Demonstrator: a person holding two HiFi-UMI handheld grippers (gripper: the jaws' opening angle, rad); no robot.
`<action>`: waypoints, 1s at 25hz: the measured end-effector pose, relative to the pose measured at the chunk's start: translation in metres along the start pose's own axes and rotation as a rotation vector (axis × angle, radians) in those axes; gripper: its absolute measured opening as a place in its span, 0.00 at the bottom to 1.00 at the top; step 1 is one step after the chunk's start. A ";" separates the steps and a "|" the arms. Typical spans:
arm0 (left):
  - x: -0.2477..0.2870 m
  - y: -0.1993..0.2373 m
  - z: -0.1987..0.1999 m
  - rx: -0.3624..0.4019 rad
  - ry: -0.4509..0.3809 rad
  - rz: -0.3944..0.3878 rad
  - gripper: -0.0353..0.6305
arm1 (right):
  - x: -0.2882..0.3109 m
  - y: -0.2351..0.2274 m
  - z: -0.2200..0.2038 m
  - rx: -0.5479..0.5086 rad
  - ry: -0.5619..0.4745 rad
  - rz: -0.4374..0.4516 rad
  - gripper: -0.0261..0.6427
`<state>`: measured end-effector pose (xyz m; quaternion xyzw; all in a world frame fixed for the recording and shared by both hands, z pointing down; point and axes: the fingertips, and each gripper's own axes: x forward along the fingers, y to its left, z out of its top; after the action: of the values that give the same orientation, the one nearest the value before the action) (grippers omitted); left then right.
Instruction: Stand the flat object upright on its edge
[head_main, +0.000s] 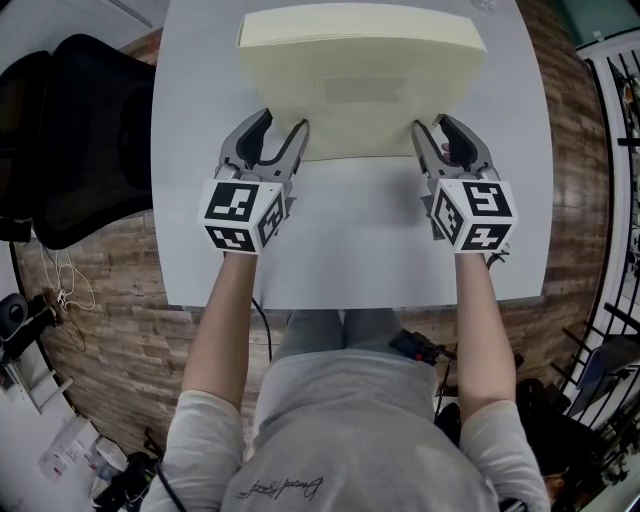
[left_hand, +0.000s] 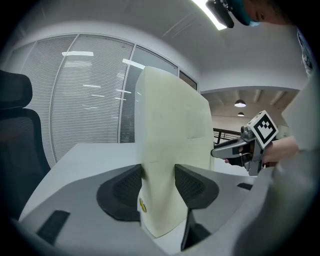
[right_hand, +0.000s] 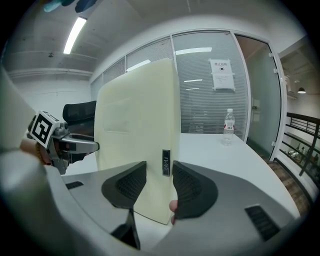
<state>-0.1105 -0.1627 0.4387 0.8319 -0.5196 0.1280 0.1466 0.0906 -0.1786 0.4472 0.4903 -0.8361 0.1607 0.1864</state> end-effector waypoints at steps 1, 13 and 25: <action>-0.001 -0.001 -0.001 0.001 0.003 0.000 0.38 | -0.001 0.000 -0.001 0.000 0.002 0.001 0.31; -0.008 -0.012 -0.006 0.017 0.027 -0.008 0.38 | -0.013 0.001 -0.010 0.002 0.014 0.006 0.31; -0.016 -0.016 -0.016 0.031 0.046 -0.017 0.38 | -0.020 0.006 -0.022 0.005 0.030 0.006 0.31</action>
<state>-0.1034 -0.1366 0.4460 0.8352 -0.5071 0.1539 0.1468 0.0979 -0.1503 0.4569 0.4859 -0.8342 0.1709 0.1971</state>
